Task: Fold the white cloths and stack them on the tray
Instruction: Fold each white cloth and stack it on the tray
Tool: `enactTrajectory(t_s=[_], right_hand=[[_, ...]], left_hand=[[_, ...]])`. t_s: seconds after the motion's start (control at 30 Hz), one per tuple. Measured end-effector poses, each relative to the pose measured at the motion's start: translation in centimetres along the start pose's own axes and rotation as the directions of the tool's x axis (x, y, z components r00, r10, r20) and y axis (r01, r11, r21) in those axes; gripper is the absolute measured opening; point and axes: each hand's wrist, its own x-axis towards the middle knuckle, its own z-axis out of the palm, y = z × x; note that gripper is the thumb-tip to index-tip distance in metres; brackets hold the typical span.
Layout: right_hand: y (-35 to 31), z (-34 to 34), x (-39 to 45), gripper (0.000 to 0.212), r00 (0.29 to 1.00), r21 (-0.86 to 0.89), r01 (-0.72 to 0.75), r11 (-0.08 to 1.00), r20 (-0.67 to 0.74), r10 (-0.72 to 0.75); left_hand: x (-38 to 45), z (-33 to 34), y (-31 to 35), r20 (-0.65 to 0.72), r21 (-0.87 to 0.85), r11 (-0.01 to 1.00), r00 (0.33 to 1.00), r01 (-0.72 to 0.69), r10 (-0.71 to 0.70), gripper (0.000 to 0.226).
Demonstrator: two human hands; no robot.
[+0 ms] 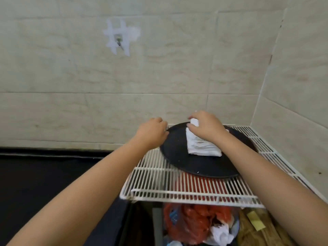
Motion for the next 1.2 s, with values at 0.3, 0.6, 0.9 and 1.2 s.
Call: enactTrajectory(t_s=[0.3, 0.6, 0.9, 1.2], right_hand=[[-25.9, 5.6, -4.5, 0.045, 0.918, 0.061, 0.396, 0.916, 0.004, -0.397], [-51.8, 14.9, -14.4, 0.049, 0.616, 0.216, 0.746, 0.630, 0.137, -0.776], [-76.4, 24.5, -22.1, 0.043, 0.295, 0.368, 0.868, 0.333, 0.156, -0.943], [-100.7, 32.2, -26.8, 0.043, -0.020, 0.484, 0.873, 0.057, 0.152, -0.988]], left_hand=[[-24.0, -8.0, -16.8, -0.128, 0.215, 0.865, 0.892, 0.453, -0.435, 0.037], [-50.6, -10.9, -27.8, -0.193, 0.299, 0.505, 0.570, 0.809, -0.799, 0.032], [-72.1, -12.2, -39.9, -0.210, 0.359, 0.094, 0.178, 0.929, -0.961, 0.030], [-88.2, -13.6, -52.5, -0.217, 0.333, -0.234, -0.167, 0.913, -0.962, 0.039]])
